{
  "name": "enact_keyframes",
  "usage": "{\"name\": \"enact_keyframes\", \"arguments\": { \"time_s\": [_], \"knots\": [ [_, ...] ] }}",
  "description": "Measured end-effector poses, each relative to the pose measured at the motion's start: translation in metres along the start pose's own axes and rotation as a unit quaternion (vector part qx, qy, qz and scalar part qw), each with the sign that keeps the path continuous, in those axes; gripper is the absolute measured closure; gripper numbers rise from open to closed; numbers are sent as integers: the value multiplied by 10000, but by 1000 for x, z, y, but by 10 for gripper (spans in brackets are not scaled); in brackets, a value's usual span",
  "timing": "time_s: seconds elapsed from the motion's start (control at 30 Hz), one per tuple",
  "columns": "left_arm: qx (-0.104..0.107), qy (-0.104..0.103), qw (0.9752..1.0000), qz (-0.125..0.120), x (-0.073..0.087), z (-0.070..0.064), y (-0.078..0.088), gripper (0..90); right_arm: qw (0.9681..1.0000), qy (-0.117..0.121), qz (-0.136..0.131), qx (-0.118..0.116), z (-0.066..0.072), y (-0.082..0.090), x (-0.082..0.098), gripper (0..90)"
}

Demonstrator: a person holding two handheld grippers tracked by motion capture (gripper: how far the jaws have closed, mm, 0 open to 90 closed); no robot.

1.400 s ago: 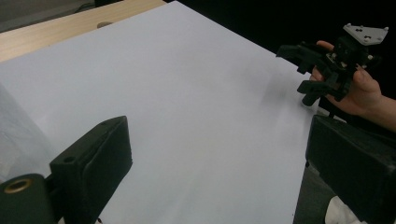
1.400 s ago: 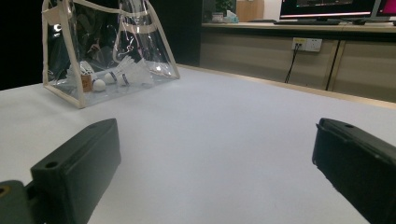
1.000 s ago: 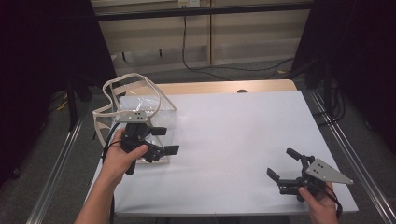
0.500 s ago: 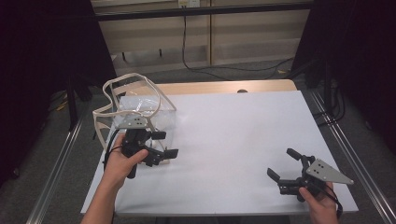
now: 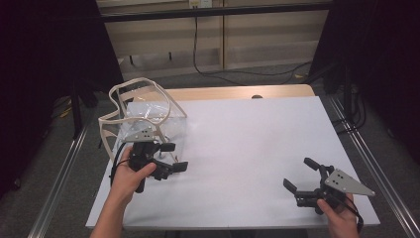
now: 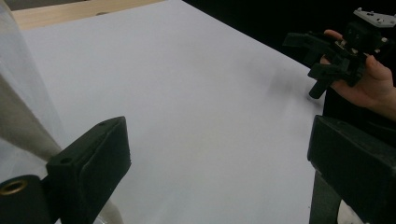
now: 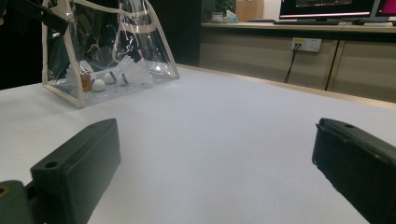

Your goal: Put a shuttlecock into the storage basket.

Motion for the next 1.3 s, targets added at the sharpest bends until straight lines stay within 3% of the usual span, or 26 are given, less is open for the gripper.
{"name": "enact_keyframes", "arguments": {
  "time_s": [0.57,1.13,1.3],
  "knots": [
    [-161,-52,9999,-23,22,6,-4,60,10000,-6,-2,3,0,0,0,9],
    [-57,-79,9997,-210,34,7,-4,54,10000,-2,6,9,0,1,0,10],
    [-74,-4,9996,-288,40,9,-1,48,10000,-11,4,8,0,1,0,9]
  ]
}}
Point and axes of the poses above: each handheld gripper's, and its own axes: y roughly backward along the jaws, x roughly out of its underside, z roughly to its left, the point moved 1 cm from there along -y, roughly forward along the jaws, and after that the axes turned 9 degrees about z, right-handed, at the moved point
